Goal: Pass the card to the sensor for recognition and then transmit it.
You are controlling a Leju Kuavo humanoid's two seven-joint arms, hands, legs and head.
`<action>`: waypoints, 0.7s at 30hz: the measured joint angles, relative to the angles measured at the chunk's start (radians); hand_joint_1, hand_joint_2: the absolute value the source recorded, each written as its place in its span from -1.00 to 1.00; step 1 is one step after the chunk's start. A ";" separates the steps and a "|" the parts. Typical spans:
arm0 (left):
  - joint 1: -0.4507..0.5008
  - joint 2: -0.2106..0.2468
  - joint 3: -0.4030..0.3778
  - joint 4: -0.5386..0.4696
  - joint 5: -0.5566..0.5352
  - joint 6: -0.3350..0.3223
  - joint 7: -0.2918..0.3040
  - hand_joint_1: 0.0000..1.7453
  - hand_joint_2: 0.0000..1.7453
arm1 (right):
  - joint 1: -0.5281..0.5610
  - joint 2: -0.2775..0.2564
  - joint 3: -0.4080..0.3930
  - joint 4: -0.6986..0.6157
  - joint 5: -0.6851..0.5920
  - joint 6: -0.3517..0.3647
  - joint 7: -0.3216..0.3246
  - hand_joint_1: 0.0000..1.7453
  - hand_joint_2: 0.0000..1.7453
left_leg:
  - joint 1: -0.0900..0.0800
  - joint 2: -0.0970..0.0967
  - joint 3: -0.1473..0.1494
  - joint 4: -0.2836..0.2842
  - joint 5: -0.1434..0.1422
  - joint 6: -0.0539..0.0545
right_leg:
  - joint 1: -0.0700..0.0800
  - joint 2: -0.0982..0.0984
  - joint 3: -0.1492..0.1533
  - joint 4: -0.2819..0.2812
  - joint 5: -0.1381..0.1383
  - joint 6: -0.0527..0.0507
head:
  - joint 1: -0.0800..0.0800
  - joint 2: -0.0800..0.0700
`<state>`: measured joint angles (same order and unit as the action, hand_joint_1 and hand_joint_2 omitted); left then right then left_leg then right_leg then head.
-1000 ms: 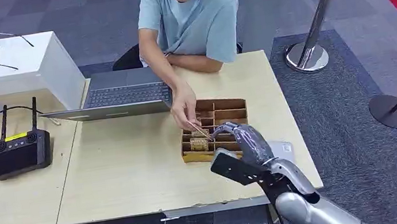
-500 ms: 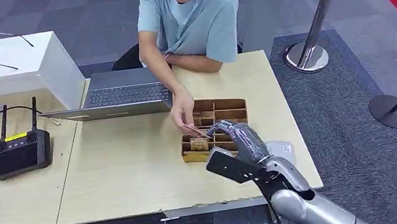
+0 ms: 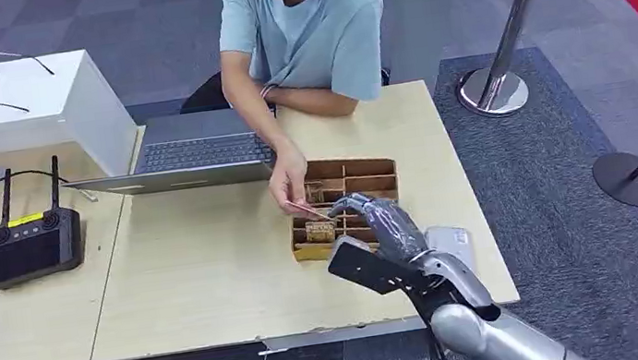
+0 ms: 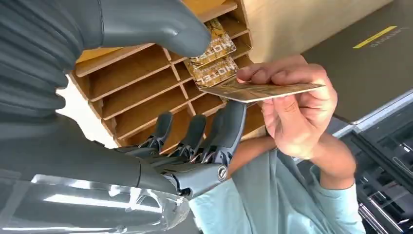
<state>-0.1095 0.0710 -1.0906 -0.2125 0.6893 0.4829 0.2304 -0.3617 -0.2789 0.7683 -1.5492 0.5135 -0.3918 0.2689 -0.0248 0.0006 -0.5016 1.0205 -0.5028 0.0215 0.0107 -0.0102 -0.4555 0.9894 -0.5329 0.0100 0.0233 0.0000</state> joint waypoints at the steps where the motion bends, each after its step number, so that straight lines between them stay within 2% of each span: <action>1: 0.000 0.000 0.000 0.000 0.001 0.000 0.000 -1.00 1.00 | 0.000 0.000 0.000 0.000 0.000 0.000 0.000 -0.08 1.00 | 0.000 0.000 0.000 0.000 0.000 0.000 | 0.000 0.000 0.000 0.000 0.000 0.000 | 0.000 0.000; 21: 0.000 0.001 0.000 0.000 -0.002 -0.001 -0.011 -1.00 1.00 | -0.005 0.008 0.007 -0.002 -0.001 -0.004 0.004 -0.08 1.00 | 0.000 0.000 0.000 0.000 0.000 0.000 | 0.000 0.000 0.000 0.000 0.000 0.000 | 0.000 0.000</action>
<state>-0.1096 0.0717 -1.0906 -0.2125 0.6870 0.4818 0.2197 -0.3668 -0.2708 0.7752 -1.5507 0.5127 -0.3960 0.2731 -0.0248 0.0007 -0.5016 1.0205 -0.5028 0.0214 0.0107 -0.0102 -0.4556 0.9894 -0.5329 0.0100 0.0233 0.0000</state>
